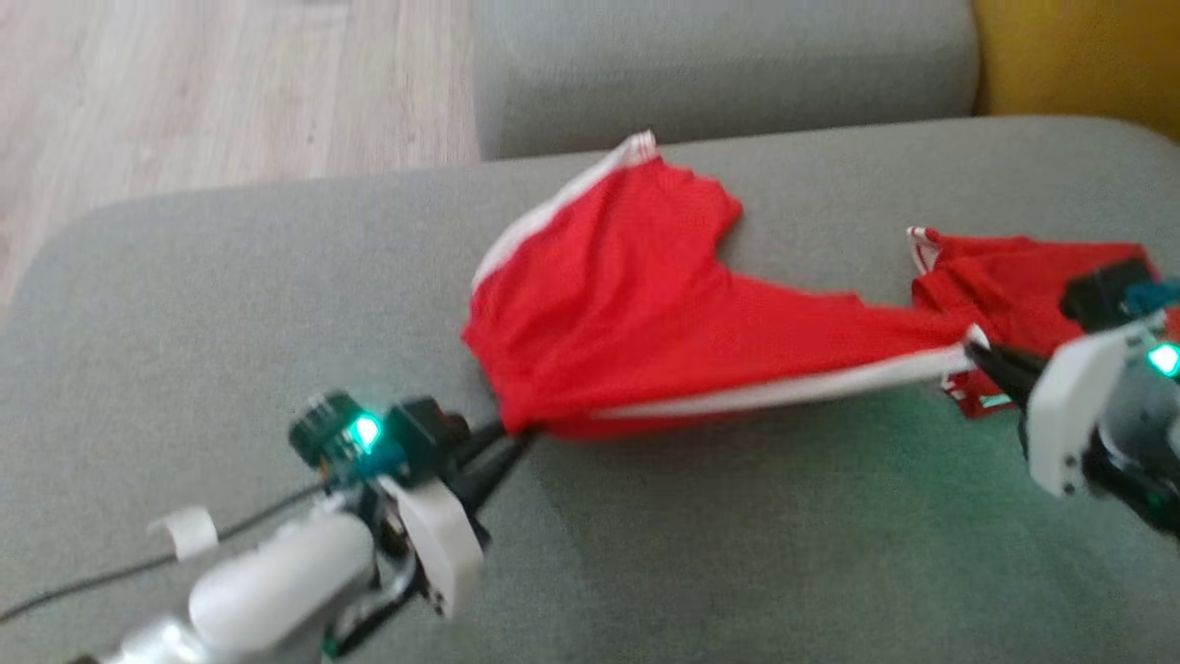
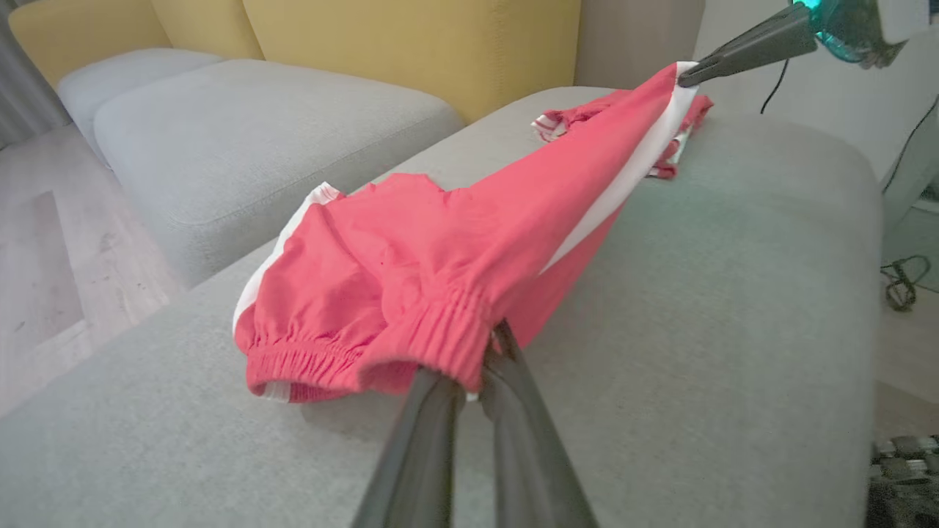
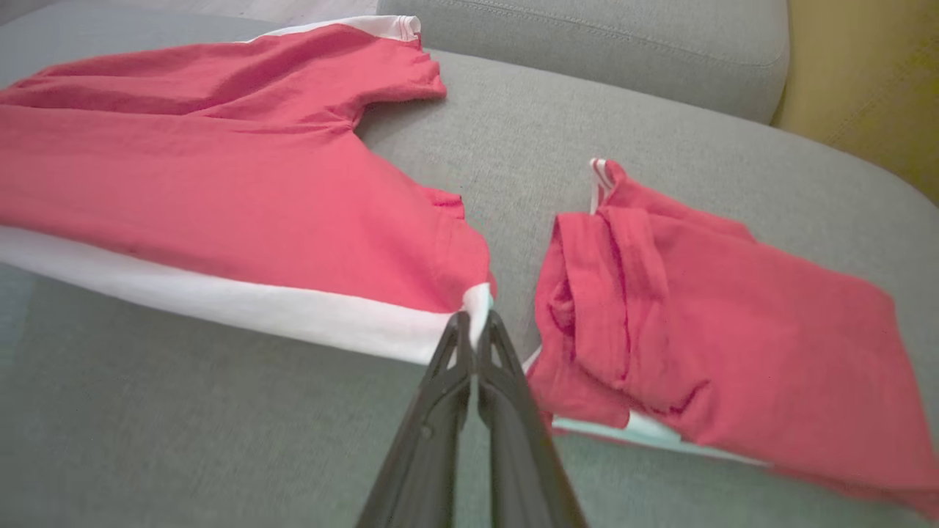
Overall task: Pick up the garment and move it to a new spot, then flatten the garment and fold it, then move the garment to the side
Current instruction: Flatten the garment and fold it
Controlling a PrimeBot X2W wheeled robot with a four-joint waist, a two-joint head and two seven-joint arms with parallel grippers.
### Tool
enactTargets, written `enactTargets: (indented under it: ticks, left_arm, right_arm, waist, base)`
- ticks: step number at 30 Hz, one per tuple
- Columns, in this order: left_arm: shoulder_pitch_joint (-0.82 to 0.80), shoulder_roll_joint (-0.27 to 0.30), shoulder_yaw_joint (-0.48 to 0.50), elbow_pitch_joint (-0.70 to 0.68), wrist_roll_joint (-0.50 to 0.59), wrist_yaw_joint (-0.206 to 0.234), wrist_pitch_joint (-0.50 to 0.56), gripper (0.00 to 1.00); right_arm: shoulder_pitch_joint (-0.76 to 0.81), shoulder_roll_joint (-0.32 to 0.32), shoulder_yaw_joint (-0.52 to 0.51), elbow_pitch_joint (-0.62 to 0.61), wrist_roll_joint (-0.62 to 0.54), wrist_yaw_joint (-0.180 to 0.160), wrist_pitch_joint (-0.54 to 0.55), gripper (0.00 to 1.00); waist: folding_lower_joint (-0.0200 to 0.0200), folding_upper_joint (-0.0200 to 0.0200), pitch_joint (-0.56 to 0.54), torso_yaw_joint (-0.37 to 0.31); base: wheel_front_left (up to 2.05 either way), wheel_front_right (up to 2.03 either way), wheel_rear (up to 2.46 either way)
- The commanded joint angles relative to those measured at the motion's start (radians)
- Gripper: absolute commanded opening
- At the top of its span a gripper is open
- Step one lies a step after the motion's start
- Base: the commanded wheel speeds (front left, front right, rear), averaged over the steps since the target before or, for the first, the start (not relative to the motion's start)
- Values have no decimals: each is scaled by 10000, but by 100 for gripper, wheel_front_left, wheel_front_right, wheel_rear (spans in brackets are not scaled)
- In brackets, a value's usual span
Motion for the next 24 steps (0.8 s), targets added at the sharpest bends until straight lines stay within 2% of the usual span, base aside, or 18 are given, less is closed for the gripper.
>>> enactTargets:
  ticks: [1, 7, 13, 20, 24]
  left_arm:
    - [-291, 335, 372, -364, -105, 122, 41, 0]
    - [0, 470, 518, -1467, -225, 880, 277, 0]
    - [-397, 355, 1136, -1305, -381, 1520, 189, 0]
    - [-1083, -129, 1647, -598, -555, 1678, 50, 0]
    - [-1519, -575, 1709, -65, -645, 1516, 146, 0]
  right_arm:
    - [102, -453, -239, -367, 116, -7, 31, 0]
    - [1006, -662, -1666, -1376, -125, -7, 43, 0]
    - [633, 183, -3114, -1768, -1460, -7, -309, 0]
    - [-1161, 1353, -3683, -1243, -2965, -7, -171, 0]
    - [-2428, 1814, -3542, -334, -3727, -7, -92, 0]
  waist:
    - [3, -1, -153, -15]
    - [3, -1, 29, 168]
    - [3, -1, 835, 554]
    - [3, -1, 1974, 1204]
    - [3, -1, 2601, 1702]
  base:
    - [0, 0, 0]
    - [0, 0, 0]
    - [0, 0, 0]
    - [0, 0, 0]
    - [0, 0, 0]
